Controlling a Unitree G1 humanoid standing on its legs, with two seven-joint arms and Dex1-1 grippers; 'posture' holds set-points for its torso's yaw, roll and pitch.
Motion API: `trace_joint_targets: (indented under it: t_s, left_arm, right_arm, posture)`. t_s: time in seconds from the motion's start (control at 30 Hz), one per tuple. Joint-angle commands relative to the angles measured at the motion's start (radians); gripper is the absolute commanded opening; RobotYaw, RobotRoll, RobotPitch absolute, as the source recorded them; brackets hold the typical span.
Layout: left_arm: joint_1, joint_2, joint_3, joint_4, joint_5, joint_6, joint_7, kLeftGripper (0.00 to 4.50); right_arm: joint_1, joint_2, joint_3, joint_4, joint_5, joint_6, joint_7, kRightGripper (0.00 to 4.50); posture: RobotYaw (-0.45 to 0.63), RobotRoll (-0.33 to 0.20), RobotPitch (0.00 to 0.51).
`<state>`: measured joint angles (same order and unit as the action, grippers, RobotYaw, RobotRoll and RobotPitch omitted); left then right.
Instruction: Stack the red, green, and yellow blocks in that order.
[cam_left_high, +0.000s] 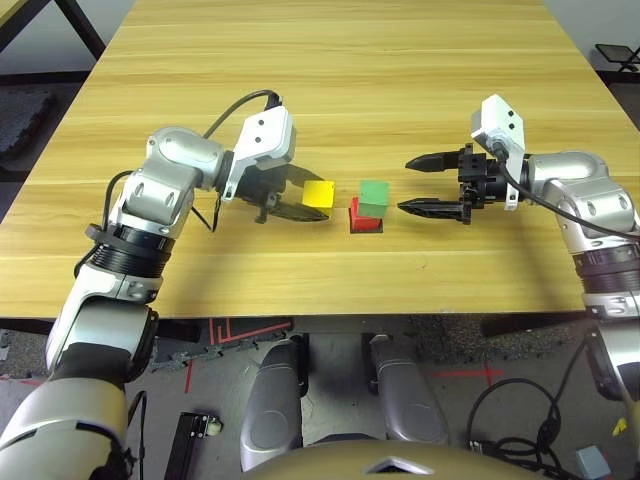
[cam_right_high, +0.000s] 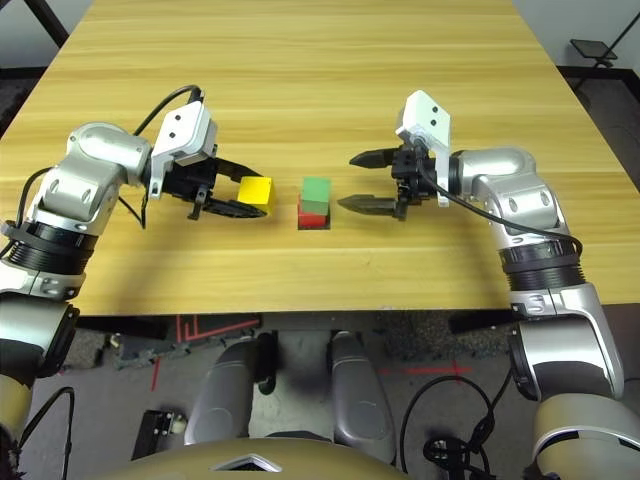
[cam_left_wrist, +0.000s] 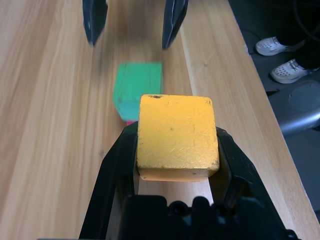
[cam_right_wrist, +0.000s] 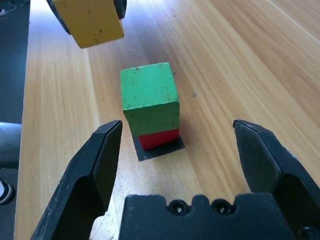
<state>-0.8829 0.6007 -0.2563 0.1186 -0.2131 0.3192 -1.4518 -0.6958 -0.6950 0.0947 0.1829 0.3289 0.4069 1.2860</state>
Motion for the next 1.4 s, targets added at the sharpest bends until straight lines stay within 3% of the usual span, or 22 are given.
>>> trace_joint_targets:
  t_s: [0.03, 0.2, 0.4, 1.03, 1.4]
  left_arm:
    - [-0.028, -0.02, -0.029, -0.029, -0.012, 0.015, -0.016, 1.99]
    - [-0.088, -0.097, -0.051, 0.018, 0.003, 0.009, 0.009, 1.99]
    - [-0.155, -0.182, -0.083, 0.12, 0.037, -0.054, 0.018, 1.99]
    - [-0.211, -0.223, -0.097, 0.432, 0.129, -0.247, 0.006, 1.99]
    - [-0.237, -0.255, -0.078, 0.502, 0.137, -0.267, 0.008, 1.99]
  right_arm:
    - [0.046, -0.032, 0.002, -0.072, 0.018, 0.03, 0.025, 4.5]
    - [0.118, -0.07, -0.012, -0.165, 0.048, 0.078, 0.033, 4.5]
    - [0.127, -0.076, -0.016, -0.188, 0.059, 0.098, 0.014, 4.5]
    - [0.128, -0.126, -0.039, -0.239, 0.097, 0.126, 0.016, 4.5]
    - [0.137, -0.125, -0.036, -0.249, 0.101, 0.128, 0.014, 4.5]
  posture:
    - [0.33, 0.044, 0.177]
    - [0.33, 0.046, 0.178]
    - [0.3, 0.045, 0.169]
    - [0.27, 0.035, 0.157]
    - [0.26, 0.031, 0.157]
